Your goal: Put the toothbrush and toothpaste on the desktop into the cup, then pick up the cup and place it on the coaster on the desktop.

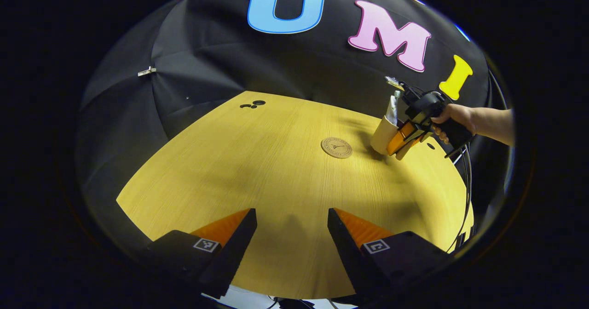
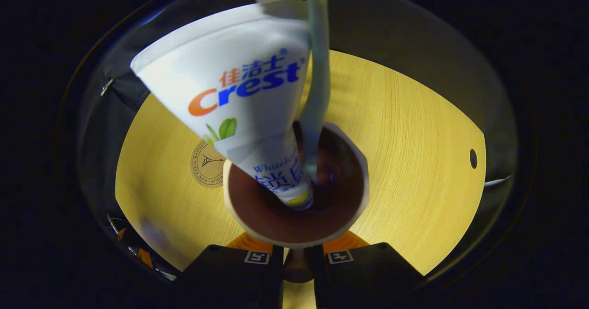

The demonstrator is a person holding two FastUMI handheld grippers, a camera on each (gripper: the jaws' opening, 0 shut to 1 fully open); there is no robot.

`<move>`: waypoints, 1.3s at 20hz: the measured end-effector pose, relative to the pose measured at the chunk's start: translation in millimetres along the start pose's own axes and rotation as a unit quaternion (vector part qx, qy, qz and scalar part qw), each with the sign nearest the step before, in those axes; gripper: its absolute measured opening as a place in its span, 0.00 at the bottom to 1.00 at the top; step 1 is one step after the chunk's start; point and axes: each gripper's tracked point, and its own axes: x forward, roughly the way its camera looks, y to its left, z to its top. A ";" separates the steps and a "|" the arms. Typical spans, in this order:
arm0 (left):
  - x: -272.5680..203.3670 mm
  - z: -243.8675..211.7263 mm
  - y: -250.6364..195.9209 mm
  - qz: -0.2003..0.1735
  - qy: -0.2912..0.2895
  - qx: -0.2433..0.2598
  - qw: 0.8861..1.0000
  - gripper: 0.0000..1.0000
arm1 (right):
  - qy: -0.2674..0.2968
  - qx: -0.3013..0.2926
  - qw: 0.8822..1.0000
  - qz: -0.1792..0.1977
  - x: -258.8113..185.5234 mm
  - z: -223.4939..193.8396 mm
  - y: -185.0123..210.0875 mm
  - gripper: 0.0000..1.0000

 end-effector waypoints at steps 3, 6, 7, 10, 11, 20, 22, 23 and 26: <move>-4.8 -3.4 3.7 0.002 -0.001 -0.004 1.000 0.98 | -0.002 -0.013 1.000 0.006 0.2 8.5 19.9 0.30; -14.5 -9.3 12.2 0.008 -0.001 -0.006 1.000 0.98 | -0.003 -0.026 1.000 0.016 2.9 15.9 47.0 0.30; -17.2 -12.0 15.0 0.011 0.001 -0.008 1.000 0.98 | -0.002 -0.033 0.999 0.018 4.8 17.7 56.3 0.30; -25.5 -21.1 29.1 0.022 0.007 -0.014 1.000 0.98 | 0.007 -0.050 0.998 0.022 14.6 17.6 78.6 0.30; -28.5 -24.5 34.1 0.027 0.008 -0.018 0.999 1.00 | 0.011 -0.056 0.998 0.022 18.9 17.5 84.5 0.30; -53.4 -49.8 74.0 0.073 0.020 -0.055 0.996 0.98 | 0.023 -0.077 0.997 0.019 38.3 20.0 114.8 0.30; -55.2 -53.3 80.5 0.080 0.023 -0.059 0.995 0.98 | 0.030 -0.079 0.996 0.014 35.6 19.8 115.2 0.30; -56.0 -54.9 82.4 0.083 0.023 -0.060 0.995 0.98 | 0.031 -0.083 0.996 0.013 37.5 20.5 116.5 0.30; -56.5 -56.1 82.7 0.085 0.022 -0.062 0.994 0.98 | 0.036 -0.079 0.996 0.009 39.9 20.1 116.8 0.30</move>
